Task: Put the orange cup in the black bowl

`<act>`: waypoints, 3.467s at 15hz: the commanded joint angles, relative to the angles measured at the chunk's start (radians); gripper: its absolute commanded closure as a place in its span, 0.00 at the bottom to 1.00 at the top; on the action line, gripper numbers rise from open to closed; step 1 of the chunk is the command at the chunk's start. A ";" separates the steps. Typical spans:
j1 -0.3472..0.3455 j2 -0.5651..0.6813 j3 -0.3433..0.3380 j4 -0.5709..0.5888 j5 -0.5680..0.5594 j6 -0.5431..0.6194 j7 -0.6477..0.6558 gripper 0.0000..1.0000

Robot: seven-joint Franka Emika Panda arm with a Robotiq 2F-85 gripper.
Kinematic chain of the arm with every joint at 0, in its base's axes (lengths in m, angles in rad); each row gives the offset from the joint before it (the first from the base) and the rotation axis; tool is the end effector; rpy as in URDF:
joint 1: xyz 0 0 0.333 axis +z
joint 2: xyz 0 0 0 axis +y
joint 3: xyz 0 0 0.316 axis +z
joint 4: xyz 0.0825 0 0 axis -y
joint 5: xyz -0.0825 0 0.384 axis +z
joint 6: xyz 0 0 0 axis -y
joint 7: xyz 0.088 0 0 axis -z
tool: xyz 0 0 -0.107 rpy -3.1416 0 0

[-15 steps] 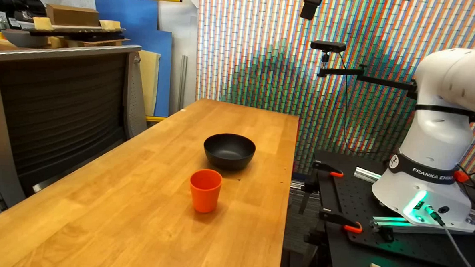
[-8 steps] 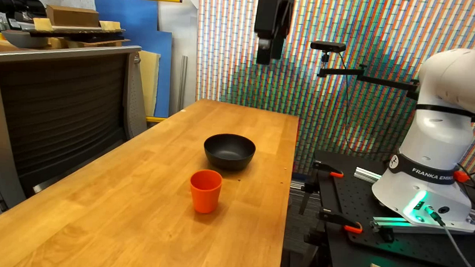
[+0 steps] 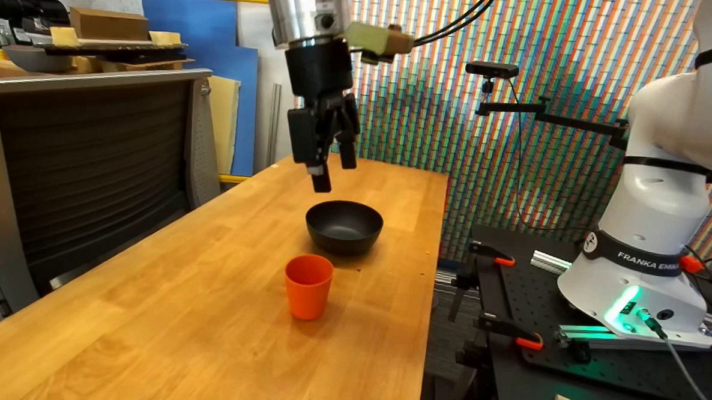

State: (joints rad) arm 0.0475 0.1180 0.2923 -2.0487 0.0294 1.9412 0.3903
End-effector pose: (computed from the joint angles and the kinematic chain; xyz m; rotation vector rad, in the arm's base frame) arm 0.5139 0.1814 0.3687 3.0973 -0.0966 -0.3542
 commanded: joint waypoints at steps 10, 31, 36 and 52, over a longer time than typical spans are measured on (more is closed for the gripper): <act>0.115 0.419 -0.177 0.285 0.102 -0.004 0.030 0.00; 0.214 0.419 -0.205 0.195 0.112 0.045 0.117 0.51; 0.214 0.405 -0.207 0.185 0.100 0.075 0.135 0.89; 0.174 0.018 -0.271 -0.012 -0.132 0.009 0.503 0.98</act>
State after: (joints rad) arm 0.2372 0.2232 0.0210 -1.9881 -0.0614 1.9752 0.7984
